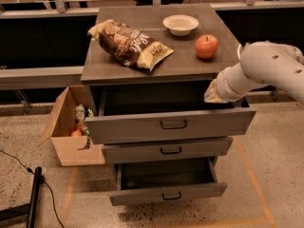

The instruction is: Open top drawer

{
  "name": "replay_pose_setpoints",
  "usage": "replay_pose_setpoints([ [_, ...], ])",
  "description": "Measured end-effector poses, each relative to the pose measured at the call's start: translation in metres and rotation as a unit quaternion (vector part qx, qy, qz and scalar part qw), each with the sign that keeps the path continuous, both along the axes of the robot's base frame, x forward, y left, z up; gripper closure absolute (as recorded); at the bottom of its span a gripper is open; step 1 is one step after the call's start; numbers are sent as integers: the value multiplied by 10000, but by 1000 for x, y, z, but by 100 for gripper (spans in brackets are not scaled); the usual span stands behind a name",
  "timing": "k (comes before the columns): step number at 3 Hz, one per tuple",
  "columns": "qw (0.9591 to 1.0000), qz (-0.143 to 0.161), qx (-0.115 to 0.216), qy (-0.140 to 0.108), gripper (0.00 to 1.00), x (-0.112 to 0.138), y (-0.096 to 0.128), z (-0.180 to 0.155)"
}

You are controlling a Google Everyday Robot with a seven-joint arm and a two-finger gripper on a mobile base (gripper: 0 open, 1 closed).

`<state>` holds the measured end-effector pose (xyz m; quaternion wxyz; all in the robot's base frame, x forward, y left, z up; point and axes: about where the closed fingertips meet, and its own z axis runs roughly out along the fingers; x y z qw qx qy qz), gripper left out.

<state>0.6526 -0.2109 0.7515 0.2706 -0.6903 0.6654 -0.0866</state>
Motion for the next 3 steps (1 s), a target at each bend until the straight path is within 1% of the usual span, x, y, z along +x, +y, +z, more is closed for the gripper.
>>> replay_pose_setpoints([
  [1,9999,74,11,-115,100,8,2,-15],
  [2,9995,261,33,-180,100,16,3,-27],
  [3,9982,555,-45,-229,100,22,3,-35],
])
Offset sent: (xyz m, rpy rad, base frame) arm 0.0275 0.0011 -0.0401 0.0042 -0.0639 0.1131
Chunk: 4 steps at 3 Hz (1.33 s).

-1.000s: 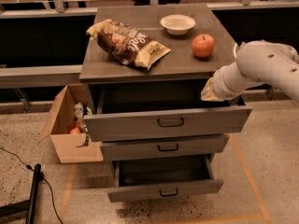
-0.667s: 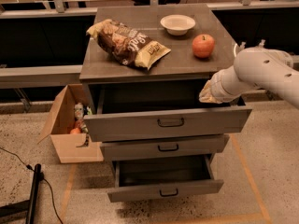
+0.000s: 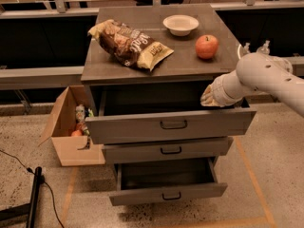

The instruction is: Open top drawer

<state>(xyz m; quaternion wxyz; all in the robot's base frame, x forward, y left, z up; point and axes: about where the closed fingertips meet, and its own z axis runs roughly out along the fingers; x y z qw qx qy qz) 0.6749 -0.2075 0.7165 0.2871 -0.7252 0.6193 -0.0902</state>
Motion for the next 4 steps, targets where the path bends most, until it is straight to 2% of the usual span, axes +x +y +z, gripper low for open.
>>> replay_pose_setpoints([
  [1,9997,222,-65,15,100,1,3,-8],
  [2,9994,300,-128,74,100,-2,5,-17],
  [4,9992,201,-201,267,100,-19,6,-35],
])
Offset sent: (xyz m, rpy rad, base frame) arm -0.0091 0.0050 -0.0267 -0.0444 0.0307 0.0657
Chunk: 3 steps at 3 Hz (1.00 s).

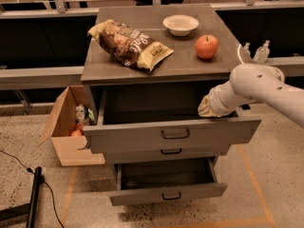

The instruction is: Open top drawer

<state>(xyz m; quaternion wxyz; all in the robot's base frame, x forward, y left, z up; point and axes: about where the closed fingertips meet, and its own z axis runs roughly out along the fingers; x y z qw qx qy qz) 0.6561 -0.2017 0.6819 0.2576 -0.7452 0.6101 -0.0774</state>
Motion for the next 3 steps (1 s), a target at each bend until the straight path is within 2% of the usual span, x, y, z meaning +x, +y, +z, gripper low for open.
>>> replay_pose_setpoints([
  [2,9997,-55,-95,240,100,-31,-1,1],
  [3,9987,13,-61,513,100,-40,2,9],
])
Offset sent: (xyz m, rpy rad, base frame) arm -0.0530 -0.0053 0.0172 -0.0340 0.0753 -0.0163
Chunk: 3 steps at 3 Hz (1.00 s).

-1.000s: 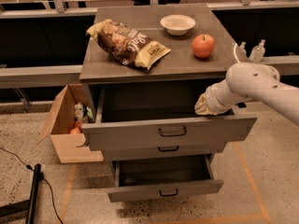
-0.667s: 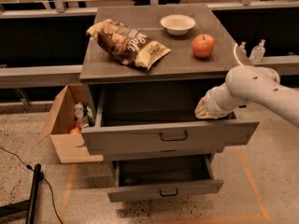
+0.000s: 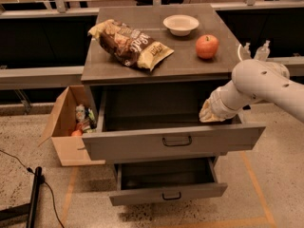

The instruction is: Open top drawer

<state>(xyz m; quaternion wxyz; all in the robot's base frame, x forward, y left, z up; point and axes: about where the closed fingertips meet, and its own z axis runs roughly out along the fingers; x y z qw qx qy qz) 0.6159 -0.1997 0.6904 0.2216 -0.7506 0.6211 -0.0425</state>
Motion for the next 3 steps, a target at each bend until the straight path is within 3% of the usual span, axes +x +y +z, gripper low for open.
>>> replay_pose_setpoints([
  [1,9986,206,33,494,100,-6,6,3],
  [2,9942,396,48,996,100,-24,14,-6],
  [3,9903,542,159,1269,100,-38,28,-15],
])
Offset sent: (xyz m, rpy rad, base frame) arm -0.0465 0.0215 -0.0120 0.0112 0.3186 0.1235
